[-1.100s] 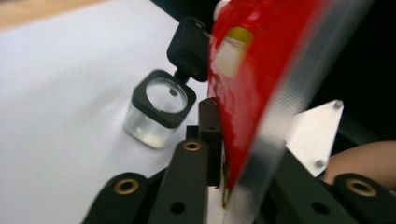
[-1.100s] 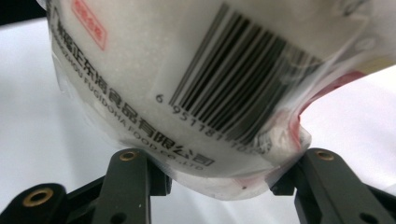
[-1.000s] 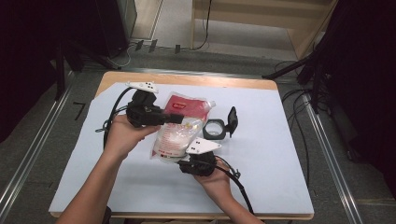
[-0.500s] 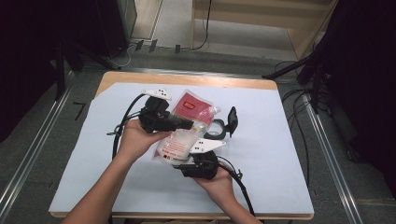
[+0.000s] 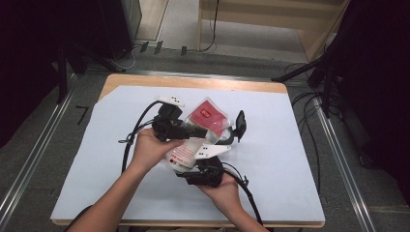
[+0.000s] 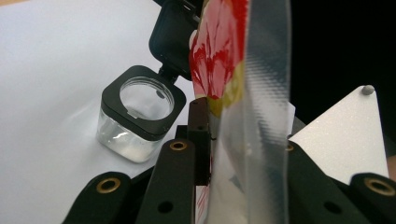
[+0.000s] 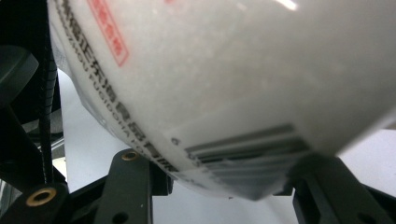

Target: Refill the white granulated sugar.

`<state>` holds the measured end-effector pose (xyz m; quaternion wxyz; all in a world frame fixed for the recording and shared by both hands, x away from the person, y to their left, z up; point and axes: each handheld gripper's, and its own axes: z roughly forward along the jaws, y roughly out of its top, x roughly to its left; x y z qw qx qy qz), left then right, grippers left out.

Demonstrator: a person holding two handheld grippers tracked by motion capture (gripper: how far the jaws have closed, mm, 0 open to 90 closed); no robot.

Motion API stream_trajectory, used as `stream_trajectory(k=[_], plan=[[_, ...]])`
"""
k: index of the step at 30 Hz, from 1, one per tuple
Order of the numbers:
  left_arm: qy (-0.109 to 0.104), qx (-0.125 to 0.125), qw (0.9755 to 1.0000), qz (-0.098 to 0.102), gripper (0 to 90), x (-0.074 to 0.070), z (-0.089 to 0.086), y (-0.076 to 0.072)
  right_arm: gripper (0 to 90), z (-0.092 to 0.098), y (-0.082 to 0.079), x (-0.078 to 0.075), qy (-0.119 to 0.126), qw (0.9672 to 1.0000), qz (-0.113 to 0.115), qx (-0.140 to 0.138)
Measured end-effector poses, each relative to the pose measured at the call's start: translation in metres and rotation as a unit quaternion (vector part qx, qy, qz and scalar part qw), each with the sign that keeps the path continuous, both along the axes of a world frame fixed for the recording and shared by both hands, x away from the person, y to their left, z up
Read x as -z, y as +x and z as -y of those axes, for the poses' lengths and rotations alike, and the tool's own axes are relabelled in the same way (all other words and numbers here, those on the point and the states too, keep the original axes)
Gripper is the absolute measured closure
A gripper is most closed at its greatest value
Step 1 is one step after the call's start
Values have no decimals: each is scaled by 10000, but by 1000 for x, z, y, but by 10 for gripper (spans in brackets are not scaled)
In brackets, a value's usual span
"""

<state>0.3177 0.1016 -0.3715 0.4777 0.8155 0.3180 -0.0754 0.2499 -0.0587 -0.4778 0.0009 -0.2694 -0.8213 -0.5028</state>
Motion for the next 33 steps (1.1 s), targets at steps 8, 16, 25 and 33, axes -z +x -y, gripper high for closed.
stream_trajectory(k=[8, 16, 25, 33], plan=[[-175, -172, 9996, -154, 816, 2, -2, 1, 539, -2, 1, 2, 29, 10000, 3, 32], [-34, -345, 9990, -293, 830, 4, 2, 1, 499, -10, -3, 5, -199, 9994, 207, 208], [-13, -418, 9981, -443, 794, 6, 2, 3, 579, -10, -2, 5, -33, 9996, -107, 262], [337, -45, 9990, -274, 674, 6, 6, 3, 596, -9, 1, 1, 262, 9989, -371, 112]])
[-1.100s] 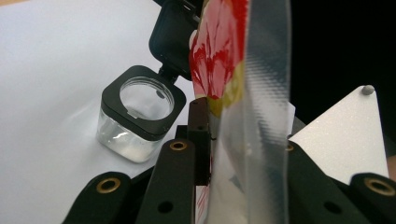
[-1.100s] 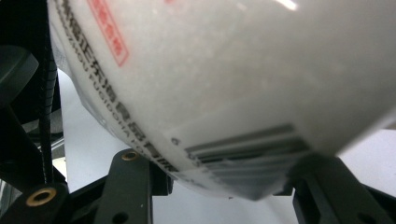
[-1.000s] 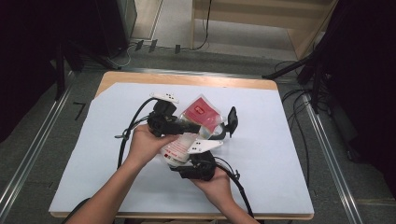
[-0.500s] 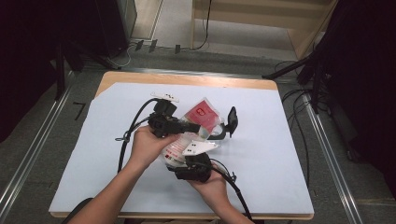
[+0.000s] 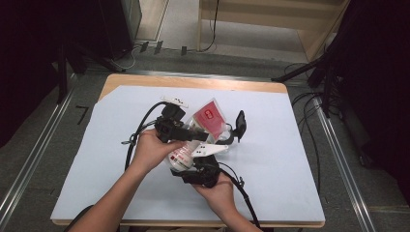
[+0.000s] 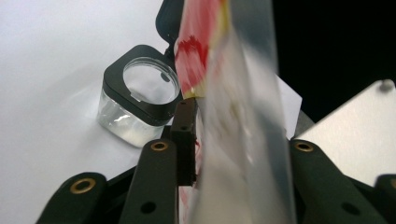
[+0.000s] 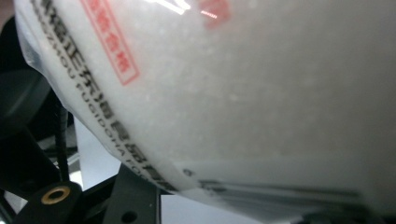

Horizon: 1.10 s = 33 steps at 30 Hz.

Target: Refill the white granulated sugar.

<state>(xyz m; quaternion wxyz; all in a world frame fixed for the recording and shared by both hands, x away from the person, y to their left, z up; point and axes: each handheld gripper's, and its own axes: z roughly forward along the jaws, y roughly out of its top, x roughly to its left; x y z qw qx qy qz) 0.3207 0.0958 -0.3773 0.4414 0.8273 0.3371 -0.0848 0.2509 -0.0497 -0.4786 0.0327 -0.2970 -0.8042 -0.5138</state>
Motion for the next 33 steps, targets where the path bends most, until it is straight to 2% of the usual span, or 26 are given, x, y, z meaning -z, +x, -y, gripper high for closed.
stream_trajectory(k=[2, 5, 7, 9, 12, 14, 16, 19, 22, 26, 28, 30, 33], plan=[[102, -4, 9999, 73, 661, -2, 1, -1, 596, 2, 2, 0, 98, 9999, -72, 3], [155, 24, 9999, 66, 661, -3, 0, -1, 598, 4, 2, 0, 122, 9999, -60, -40], [196, 20, 9998, -8, 662, -5, -2, -1, 599, 4, 2, 0, 210, 9997, -119, -101], [242, -54, 9997, -67, 716, -6, -3, -1, 597, 2, 2, -1, 238, 9995, -134, -142], [158, -168, 9995, -238, 802, -5, -5, 0, 586, -3, 0, -4, -38, 9999, 73, -111], [97, -274, 9988, -398, 816, -5, -5, 1, 571, -5, -1, -5, -178, 9996, 185, -67], [125, -372, 9983, -426, 818, -5, -4, 0, 550, -7, -3, -6, -274, 9992, 281, -20], [174, -493, 9980, -361, 812, -6, 0, -2, 531, -13, -5, -7, -520, 9976, 451, 74], [165, -498, 9979, -387, 795, -5, 0, -2, 585, -13, -4, -7, -484, 9982, 302, 165], [-86, -433, 9979, -465, 754, -8, -5, 0, 606, -12, -3, -6, -395, 9989, 228, 55], [-180, -497, 9978, -408, 727, -11, -8, 0, 612, -9, -2, -4, -242, 9996, 103, 40], [24, -469, 9987, -211, 732, -12, -10, 0, 617, -7, 0, -3, -136, 9999, 2, 33], [177, -391, 9989, -194, 732, -15, -13, 0, 621, -6, 0, -1, -180, 9998, 26, -26]])
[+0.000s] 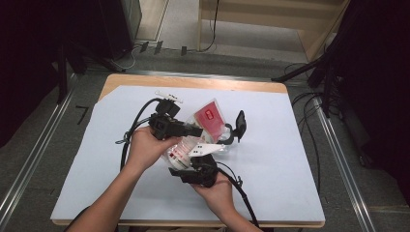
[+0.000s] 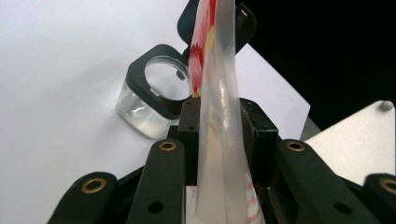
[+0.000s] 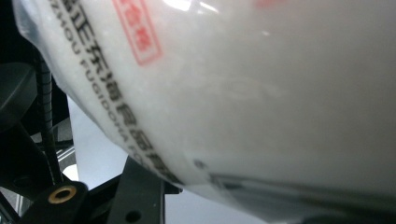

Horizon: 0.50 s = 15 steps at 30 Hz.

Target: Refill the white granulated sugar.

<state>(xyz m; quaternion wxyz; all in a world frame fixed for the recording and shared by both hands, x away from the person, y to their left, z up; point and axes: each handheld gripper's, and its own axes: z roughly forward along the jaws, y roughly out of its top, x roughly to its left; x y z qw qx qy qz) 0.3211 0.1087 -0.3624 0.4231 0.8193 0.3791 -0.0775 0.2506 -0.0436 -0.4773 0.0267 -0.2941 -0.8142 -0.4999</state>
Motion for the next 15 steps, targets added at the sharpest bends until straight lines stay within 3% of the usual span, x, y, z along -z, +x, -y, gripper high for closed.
stream_trajectory(k=[6, 11, 15], plan=[[65, 177, 9998, 40, 693, -8, -4, -1, 622, 2, 1, 0, 151, 9998, -61, -71], [-57, 296, 9993, -232, 715, -3, -6, 2, 626, 2, 2, 2, 361, 9988, -227, -241], [27, 282, 9992, -273, 857, 2, -2, 1, 611, -3, -2, 1, 187, 9993, -168, -281]])
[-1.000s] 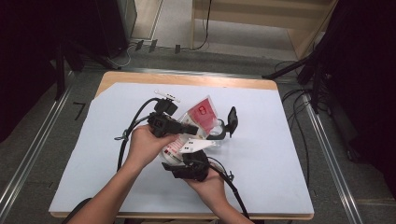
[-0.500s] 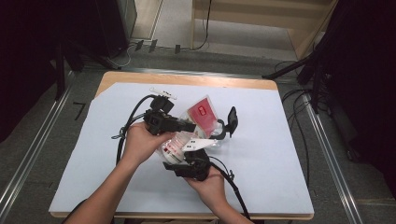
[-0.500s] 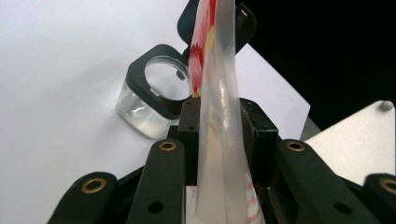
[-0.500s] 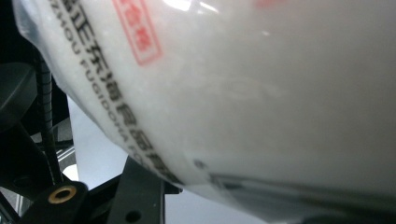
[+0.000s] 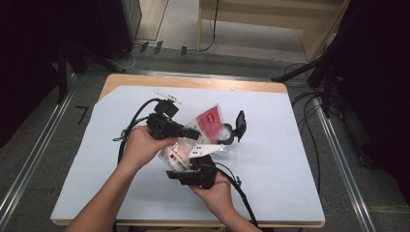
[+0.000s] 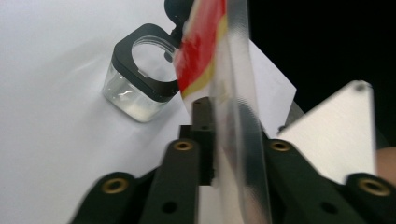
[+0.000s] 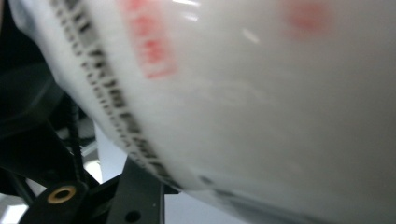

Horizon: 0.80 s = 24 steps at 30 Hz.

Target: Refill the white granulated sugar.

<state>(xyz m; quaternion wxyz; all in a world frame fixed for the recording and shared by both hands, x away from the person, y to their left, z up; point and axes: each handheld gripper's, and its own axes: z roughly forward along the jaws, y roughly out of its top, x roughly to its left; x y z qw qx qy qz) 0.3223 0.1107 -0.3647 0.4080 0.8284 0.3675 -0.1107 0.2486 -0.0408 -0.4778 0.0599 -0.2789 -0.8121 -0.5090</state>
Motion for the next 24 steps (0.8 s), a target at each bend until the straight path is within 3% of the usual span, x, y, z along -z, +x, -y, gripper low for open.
stream_trajectory(k=[2, 5, 9, 10, 15, 17, 20, 24], plan=[[23, -58, 10000, 11, 886, 1, 4, -1, 601, -5, -3, -2, -158, 9997, 166, -45], [-135, -270, 9995, -43, 888, 0, 4, -1, 603, -8, -6, -5, -223, 9992, 327, -10], [-135, -468, 9988, 10, 888, -1, 2, -2, 594, -7, -1, -8, -210, 9994, 259, 18], [-238, -516, 9984, -9, 888, -1, 2, -2, 586, -7, 0, -8, -219, 9995, 248, 10], [-124, -781, 9968, 141, 889, -5, -1, -3, 541, -13, 1, -12, -305, 9987, 408, 72], [-100, -857, 9961, 175, 888, -6, -1, -3, 544, -17, 3, -13, -298, 9988, 356, 171], [-131, -867, 9960, 185, 878, -6, -1, -2, 603, -19, 6, -11, -95, 9992, 196, 346], [-114, -781, 9967, 196, 841, -9, 2, 0, 612, -18, 9, -11, 27, 9994, 127, 332]])
